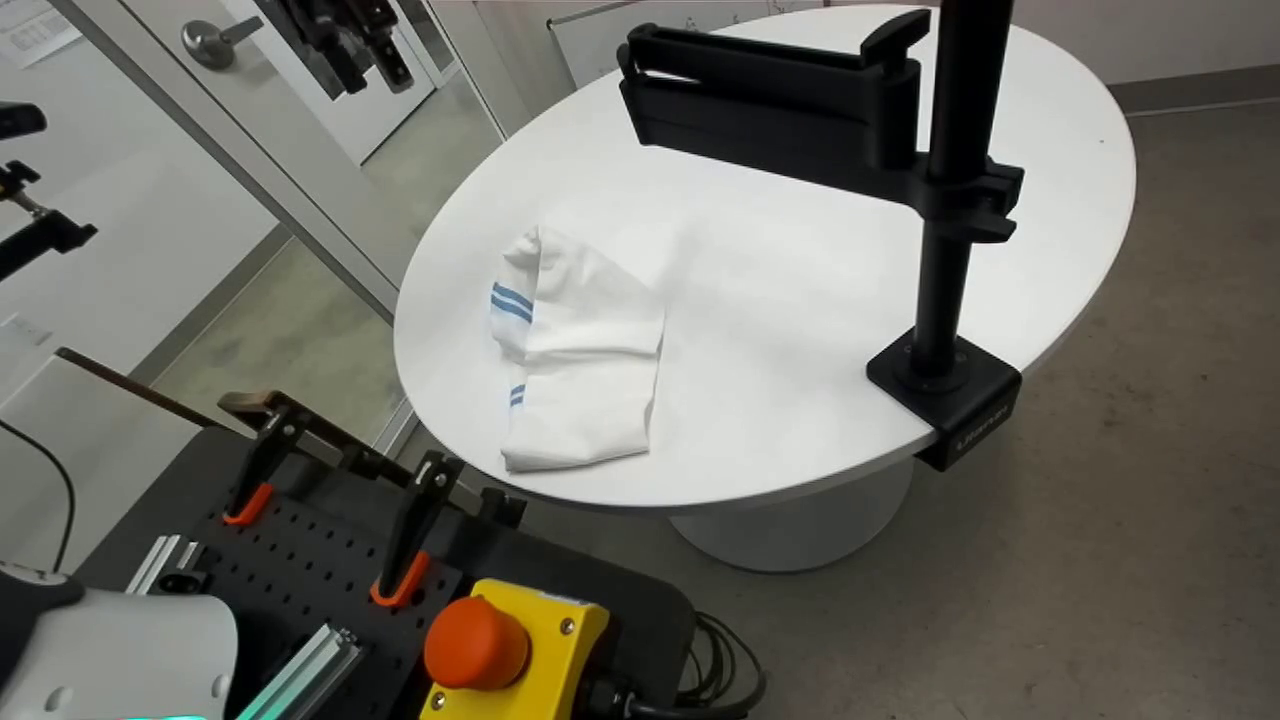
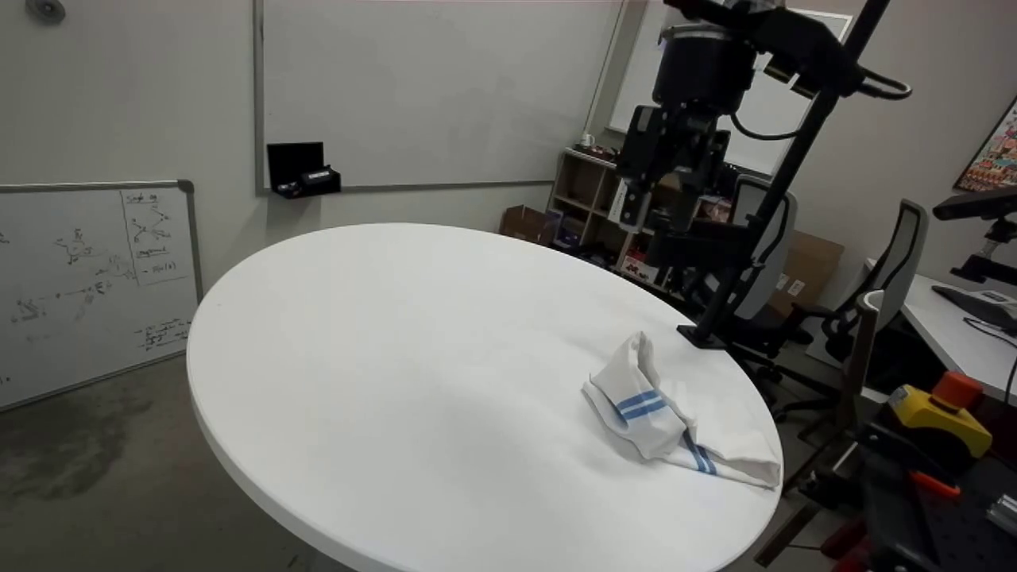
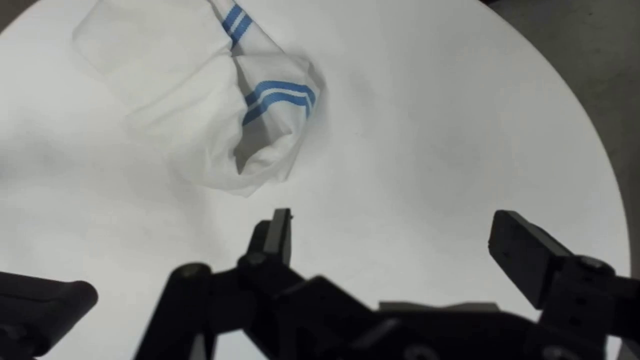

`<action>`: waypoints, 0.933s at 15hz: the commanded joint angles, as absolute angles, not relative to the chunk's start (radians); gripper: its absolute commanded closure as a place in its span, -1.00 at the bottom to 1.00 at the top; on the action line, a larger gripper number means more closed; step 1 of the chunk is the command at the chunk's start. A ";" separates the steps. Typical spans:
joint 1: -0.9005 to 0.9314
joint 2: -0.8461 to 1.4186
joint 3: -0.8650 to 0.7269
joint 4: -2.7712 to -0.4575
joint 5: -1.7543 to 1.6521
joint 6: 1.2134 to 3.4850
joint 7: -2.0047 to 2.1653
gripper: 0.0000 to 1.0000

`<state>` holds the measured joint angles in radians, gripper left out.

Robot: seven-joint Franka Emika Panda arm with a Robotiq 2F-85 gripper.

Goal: Hang the cloth on the stand

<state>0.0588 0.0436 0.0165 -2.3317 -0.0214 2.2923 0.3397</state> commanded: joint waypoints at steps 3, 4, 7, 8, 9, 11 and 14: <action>0.047 0.080 -0.002 -2.349 -0.169 2.279 0.508 -1.00; 0.043 0.092 -0.007 -2.351 -0.172 2.278 0.520 -1.00; 0.034 0.146 -0.017 -2.346 -0.141 2.290 0.508 -1.00; 0.032 0.168 -0.022 -2.341 -0.139 2.302 0.505 -1.00; 0.032 0.188 -0.027 -2.338 -0.140 2.310 0.512 -1.00; 0.033 0.231 -0.039 -2.334 -0.142 2.338 0.513 -1.00; 0.039 0.295 -0.057 -2.327 -0.141 2.400 0.513 -1.00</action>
